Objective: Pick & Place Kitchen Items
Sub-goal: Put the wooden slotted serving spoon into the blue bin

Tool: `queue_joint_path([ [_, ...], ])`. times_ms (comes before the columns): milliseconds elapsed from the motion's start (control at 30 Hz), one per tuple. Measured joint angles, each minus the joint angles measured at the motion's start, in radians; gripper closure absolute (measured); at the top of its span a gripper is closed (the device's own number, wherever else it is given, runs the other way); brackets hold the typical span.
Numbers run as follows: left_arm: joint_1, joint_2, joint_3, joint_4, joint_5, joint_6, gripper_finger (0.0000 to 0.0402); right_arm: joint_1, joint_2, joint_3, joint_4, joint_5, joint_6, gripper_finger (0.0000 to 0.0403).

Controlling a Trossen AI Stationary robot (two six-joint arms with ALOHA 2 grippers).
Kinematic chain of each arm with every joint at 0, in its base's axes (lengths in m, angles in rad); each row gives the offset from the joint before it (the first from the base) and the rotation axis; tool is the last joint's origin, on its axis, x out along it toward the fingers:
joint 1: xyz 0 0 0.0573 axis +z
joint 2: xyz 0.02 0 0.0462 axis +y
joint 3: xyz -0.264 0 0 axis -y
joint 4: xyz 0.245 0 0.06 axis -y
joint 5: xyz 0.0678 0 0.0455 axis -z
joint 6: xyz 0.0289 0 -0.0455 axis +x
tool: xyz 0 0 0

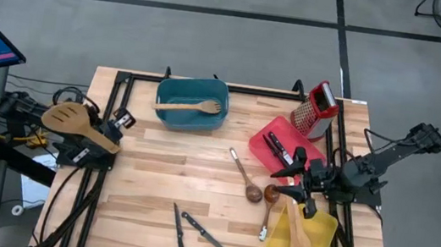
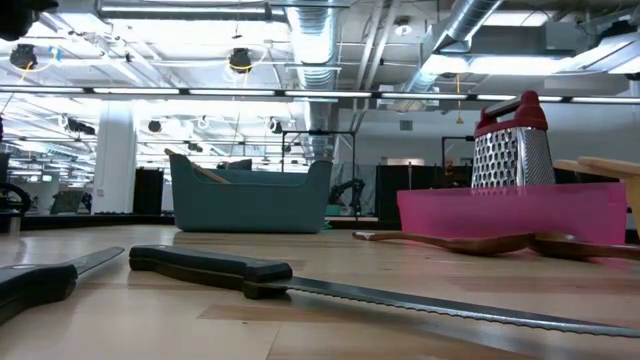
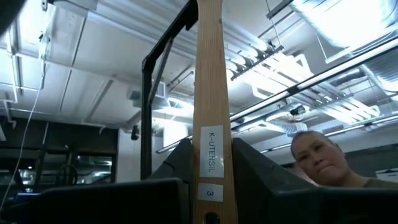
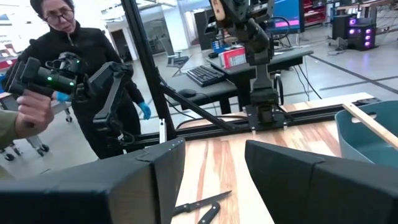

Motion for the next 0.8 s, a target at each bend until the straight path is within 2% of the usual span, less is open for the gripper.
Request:
queue_joint_path([
  [133, 0.0, 0.017, 0.0, -0.012, 0.0, 0.015, 0.0349, 0.0, -0.001, 0.0, 0.002, 0.0, 0.001, 0.0221],
  [267, 0.0, 0.055, 0.0, -0.116, -0.01, 0.103, 0.0349, 0.0, -0.001, 0.0, 0.002, 0.0, 0.001, 0.0222],
  [367, 0.0, 0.091, 0.0, -0.206, -0.096, 0.2, 0.0349, 0.001, -0.001, 0.0, 0.0, 0.0, 0.009, 0.0226],
  [433, 0.0, 0.116, 0.0, -0.25, -0.201, 0.286, 0.0349, 0.001, -0.001, 0.0, 0.0, 0.0, 0.01, 0.0227],
  [633, 0.0, 0.197, 0.0, -0.274, -0.688, 0.613, 0.0349, 0.001, -0.001, 0.0, 0.0, 0.0, 0.01, 0.023],
  [800, 0.0, 0.262, 0.0, -0.265, -1.021, 0.85, 0.0349, 0.001, -0.001, 0.0, -0.001, 0.0, 0.01, 0.023],
])
